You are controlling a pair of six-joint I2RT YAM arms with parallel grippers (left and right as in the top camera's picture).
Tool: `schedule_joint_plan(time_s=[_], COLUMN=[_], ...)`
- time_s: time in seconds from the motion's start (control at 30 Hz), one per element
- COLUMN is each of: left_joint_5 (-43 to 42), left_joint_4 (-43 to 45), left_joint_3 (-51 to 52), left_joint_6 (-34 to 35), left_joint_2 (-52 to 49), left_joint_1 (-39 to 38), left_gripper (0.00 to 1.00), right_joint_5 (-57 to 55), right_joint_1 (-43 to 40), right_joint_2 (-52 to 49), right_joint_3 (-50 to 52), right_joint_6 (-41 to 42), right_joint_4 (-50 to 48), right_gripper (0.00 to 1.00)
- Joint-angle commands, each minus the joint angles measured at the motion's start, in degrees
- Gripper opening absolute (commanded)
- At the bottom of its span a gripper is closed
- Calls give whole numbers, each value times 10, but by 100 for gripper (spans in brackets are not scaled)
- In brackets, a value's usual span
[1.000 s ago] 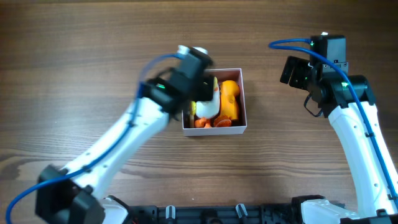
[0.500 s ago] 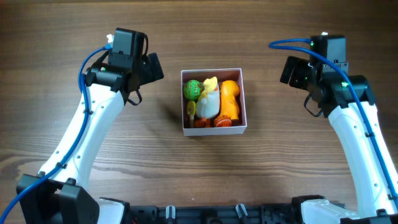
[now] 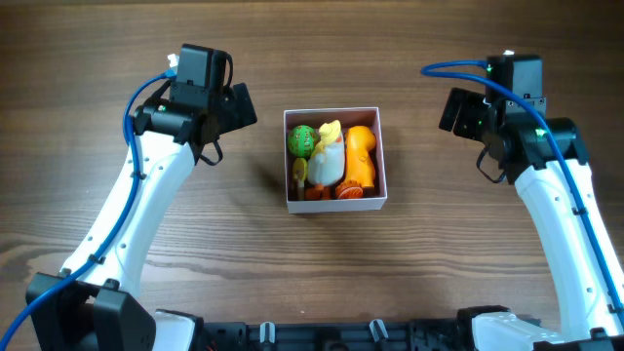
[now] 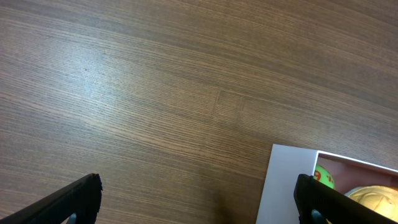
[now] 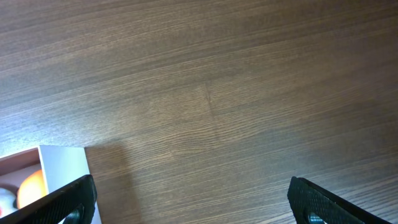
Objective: Pack container
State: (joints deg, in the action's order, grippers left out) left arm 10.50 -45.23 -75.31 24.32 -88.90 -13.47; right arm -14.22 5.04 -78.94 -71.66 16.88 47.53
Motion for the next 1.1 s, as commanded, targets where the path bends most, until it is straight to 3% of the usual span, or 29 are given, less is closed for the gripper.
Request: schedule_joint_plan(time_s=[0.0,0.4,0.7,0.87,0.97,1.07], left_joint_5=[5,5,5,5,5,5], left_joint_4=[-1,-1,-1,-1,-1,-1], left_joint_3=[-8,-8,-8,-8,-8,-8], left_joint_6=[1,2,1,2,1,2], left_joint_2=[6,6,6,6,6,6], left_joint_1=[3,3,3,3,3,3], left_gripper=[100,100,100,100,100,100], right_joint_5=[-8,-8,36,36,36,41], right_joint_1=[0,0,4,4,4,4], right_joint_2=[25,417,659,730,760,768], right_joint_3=[-1,-1,8,109,216,348], right_joint_6=[12,11,12,12,12,12], right_joint_4=[-2,4,76,86,22,-114], right_gripper=[100,100,100,100,100,100])
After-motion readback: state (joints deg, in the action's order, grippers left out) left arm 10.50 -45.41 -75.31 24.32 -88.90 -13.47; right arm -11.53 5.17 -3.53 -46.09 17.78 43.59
